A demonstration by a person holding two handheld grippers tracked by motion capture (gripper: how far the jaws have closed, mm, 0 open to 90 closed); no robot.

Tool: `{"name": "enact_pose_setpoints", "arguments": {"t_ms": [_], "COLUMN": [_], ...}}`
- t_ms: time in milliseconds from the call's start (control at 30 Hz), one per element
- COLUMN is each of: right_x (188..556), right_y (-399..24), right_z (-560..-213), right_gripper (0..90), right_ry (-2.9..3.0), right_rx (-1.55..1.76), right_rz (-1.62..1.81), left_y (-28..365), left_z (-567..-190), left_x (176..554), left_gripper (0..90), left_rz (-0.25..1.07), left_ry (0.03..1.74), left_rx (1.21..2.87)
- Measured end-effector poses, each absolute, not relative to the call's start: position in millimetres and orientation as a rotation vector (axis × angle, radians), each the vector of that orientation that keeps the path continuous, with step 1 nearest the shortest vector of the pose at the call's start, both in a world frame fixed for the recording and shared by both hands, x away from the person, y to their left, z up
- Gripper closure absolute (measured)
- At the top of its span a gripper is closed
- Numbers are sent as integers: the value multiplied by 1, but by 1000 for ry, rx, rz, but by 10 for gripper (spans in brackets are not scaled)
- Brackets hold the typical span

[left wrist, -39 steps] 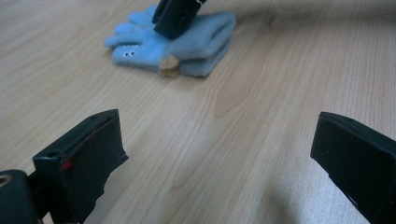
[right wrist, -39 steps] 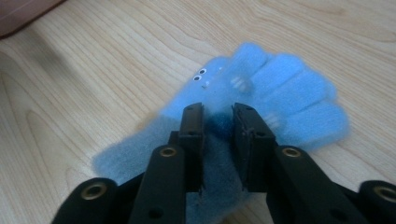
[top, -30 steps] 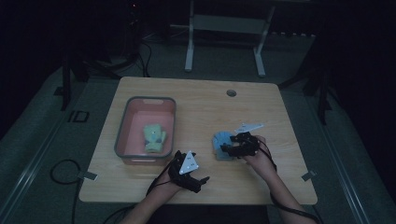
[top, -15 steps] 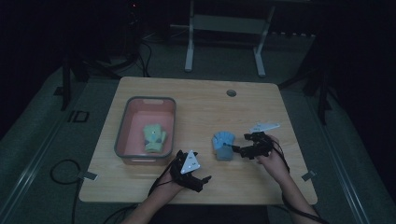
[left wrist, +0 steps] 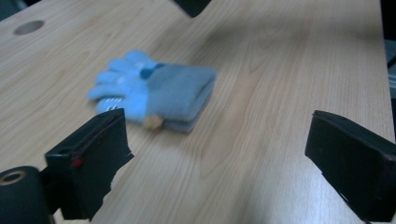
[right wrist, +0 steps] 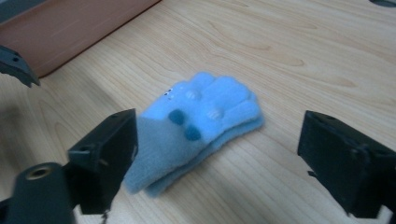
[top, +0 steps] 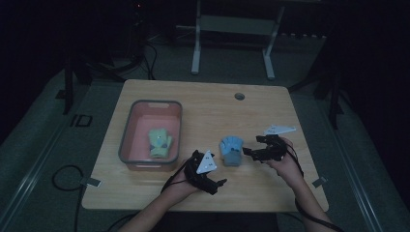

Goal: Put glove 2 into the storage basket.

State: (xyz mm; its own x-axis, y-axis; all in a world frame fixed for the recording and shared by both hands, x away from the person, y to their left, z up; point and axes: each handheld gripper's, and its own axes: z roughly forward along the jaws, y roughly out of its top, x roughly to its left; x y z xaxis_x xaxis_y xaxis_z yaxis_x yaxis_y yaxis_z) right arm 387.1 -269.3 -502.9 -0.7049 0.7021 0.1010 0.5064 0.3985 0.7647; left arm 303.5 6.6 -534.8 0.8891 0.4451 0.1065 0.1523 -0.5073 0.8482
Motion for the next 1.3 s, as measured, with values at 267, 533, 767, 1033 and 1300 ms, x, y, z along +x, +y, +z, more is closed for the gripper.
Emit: {"name": "enact_pose_setpoints", "arguments": {"t_ms": [267, 533, 767, 1033, 1300], "right_x": [403, 425, 441, 444, 440], "right_y": [-268, -255, -240, -235, -233], "right_z": [-499, -506, -527, -549, -553], "right_gripper": [339, 394, 359, 294, 370], "right_ry": [2401, 2437, 2489, 2526, 2524], "right_rx": [1086, 1104, 1123, 1132, 1132], "right_rz": [1206, 1194, 1122, 1028, 1025], "left_y": [-16, -38, -50, -59, -56], "left_z": [-529, -533, -547, -555, -554], "left_x": [326, 342, 356, 364, 369], "left_gripper": [145, 242, 352, 471, 679], "left_rz": [391, 414, 385, 423, 435], "left_ry": [336, 250, 246, 258, 237], "left_rx": [2130, 2178, 2252, 2361, 2389]}}
